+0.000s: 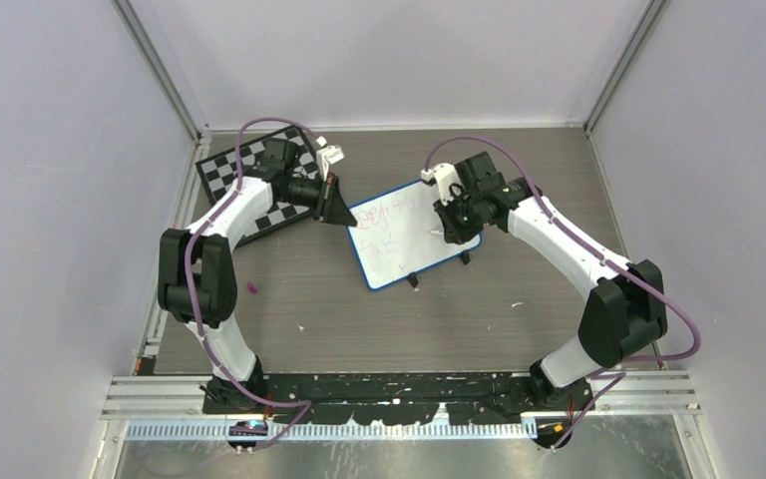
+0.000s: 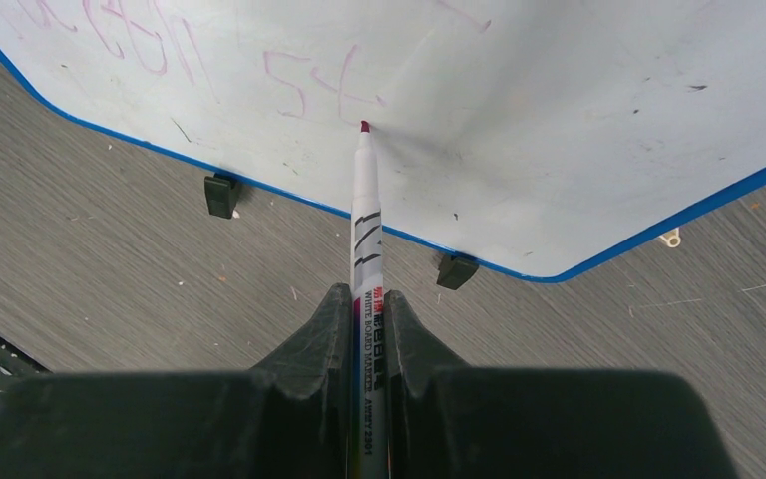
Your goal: Write a sentence on the whiteboard
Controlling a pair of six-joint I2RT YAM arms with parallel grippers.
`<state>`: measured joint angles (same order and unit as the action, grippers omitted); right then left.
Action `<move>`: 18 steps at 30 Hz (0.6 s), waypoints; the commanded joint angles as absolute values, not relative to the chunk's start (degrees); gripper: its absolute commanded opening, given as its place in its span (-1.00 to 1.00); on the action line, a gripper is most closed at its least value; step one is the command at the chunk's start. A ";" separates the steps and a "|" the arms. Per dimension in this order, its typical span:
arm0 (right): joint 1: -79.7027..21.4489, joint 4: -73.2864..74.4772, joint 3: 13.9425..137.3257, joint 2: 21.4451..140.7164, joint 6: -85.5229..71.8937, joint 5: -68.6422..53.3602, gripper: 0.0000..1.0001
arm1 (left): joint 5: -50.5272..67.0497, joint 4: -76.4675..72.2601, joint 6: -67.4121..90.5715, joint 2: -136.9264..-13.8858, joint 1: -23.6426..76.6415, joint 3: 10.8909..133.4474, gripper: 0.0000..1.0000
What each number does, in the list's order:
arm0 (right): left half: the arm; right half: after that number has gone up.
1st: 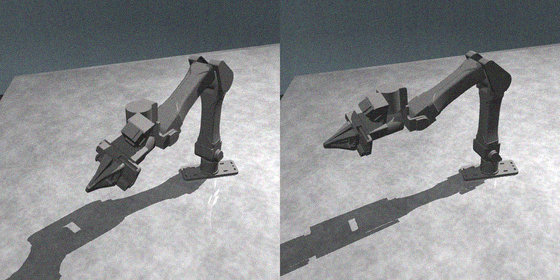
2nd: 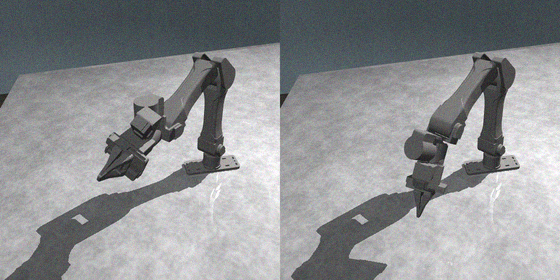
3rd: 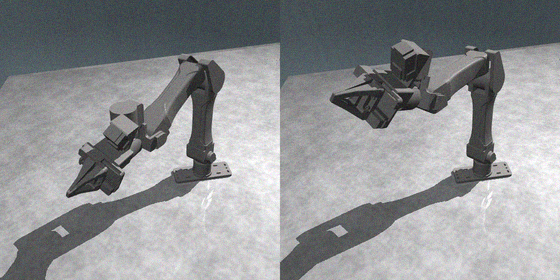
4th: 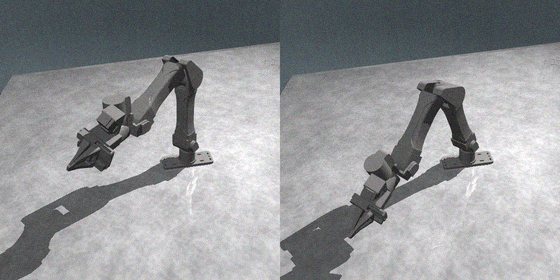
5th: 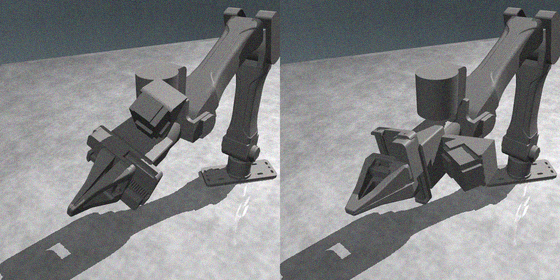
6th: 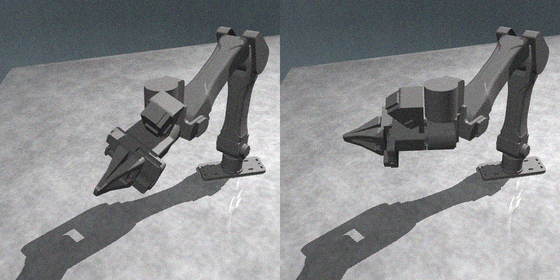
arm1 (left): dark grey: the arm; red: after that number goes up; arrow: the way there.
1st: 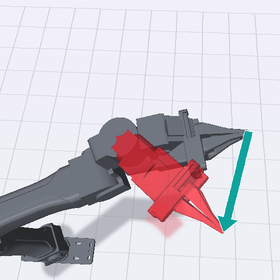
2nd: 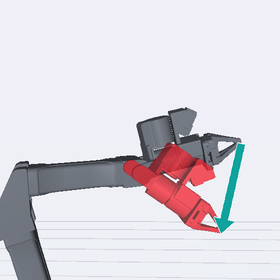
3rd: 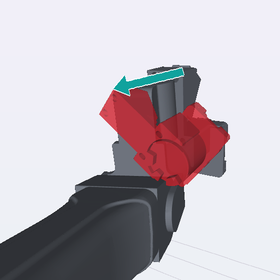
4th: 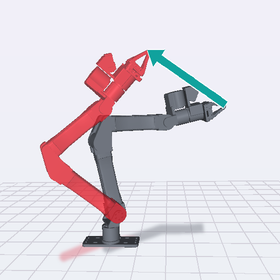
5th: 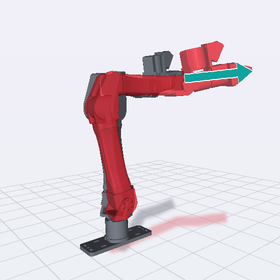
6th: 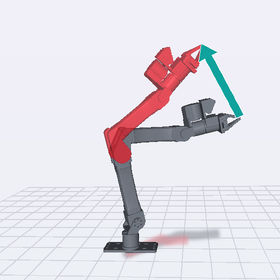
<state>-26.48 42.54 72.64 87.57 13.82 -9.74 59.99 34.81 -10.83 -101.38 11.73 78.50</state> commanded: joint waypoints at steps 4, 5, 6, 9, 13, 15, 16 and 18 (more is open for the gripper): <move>-26.18 41.66 76.41 84.11 14.67 -9.61 -0.99 | 57.48 35.51 -12.58 -101.52 12.39 79.01 -1.00; -26.12 41.58 76.63 84.18 14.72 -9.52 -1.00 | 57.48 35.55 -12.58 -101.56 12.39 79.01 -1.00; -26.08 41.51 76.79 84.33 14.76 -9.35 -0.99 | 57.55 35.54 -12.57 -101.66 12.39 79.02 -1.00; -26.10 41.12 77.19 84.99 14.85 -8.86 -0.99 | 57.57 35.57 -12.48 -101.67 12.39 79.10 -1.00; -26.09 40.87 77.42 86.30 15.01 -8.35 -0.99 | 57.48 35.59 -12.62 -101.65 12.44 79.08 -1.00; -26.09 40.87 77.22 86.99 15.17 -7.66 -0.99 | 57.40 35.61 -12.61 -101.69 12.39 79.16 -1.00; -26.10 40.87 77.20 87.23 15.40 -7.26 -0.99 | 57.39 35.61 -12.57 -101.77 12.39 79.18 -1.00; -25.99 40.74 76.89 87.47 15.63 -6.45 -0.99 | 57.39 35.53 -12.61 -101.78 12.39 79.15 -1.00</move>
<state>-26.39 42.28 74.85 87.02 14.70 -8.56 60.01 34.83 -10.92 -101.38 11.73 78.50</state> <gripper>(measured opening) 0.167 0.096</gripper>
